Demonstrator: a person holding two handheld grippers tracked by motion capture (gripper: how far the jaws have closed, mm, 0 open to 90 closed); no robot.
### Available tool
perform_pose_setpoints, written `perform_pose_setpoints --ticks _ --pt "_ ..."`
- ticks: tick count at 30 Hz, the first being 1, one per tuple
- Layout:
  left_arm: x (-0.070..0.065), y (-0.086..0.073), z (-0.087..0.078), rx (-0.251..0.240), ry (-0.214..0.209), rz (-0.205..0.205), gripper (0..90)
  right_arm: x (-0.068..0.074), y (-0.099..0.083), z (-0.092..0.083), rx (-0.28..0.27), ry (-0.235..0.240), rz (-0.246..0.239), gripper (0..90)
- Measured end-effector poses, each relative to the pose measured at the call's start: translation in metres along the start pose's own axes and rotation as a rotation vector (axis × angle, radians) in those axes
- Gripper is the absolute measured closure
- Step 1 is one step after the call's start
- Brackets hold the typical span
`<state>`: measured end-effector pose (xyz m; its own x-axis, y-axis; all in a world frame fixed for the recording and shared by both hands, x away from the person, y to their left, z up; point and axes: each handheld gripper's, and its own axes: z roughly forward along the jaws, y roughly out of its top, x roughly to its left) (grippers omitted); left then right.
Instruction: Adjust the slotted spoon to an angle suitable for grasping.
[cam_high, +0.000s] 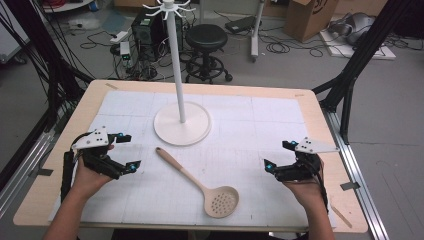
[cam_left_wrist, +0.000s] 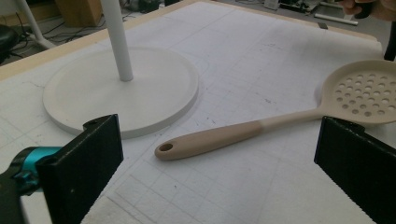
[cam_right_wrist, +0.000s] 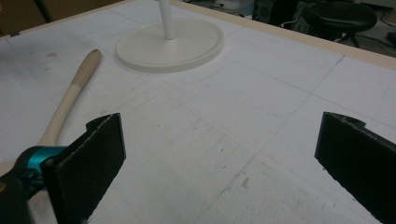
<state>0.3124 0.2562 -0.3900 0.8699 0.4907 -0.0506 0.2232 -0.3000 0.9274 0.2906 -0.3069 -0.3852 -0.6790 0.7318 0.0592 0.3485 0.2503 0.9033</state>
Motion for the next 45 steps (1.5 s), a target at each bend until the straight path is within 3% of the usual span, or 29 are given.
perform_pose_setpoints --ticks 45 --pt "-0.0014 0.0025 0.0049 -0.008 -0.009 0.007 1.7 -0.0007 -0.0055 -0.0041 0.013 -0.013 0.008 0.7"
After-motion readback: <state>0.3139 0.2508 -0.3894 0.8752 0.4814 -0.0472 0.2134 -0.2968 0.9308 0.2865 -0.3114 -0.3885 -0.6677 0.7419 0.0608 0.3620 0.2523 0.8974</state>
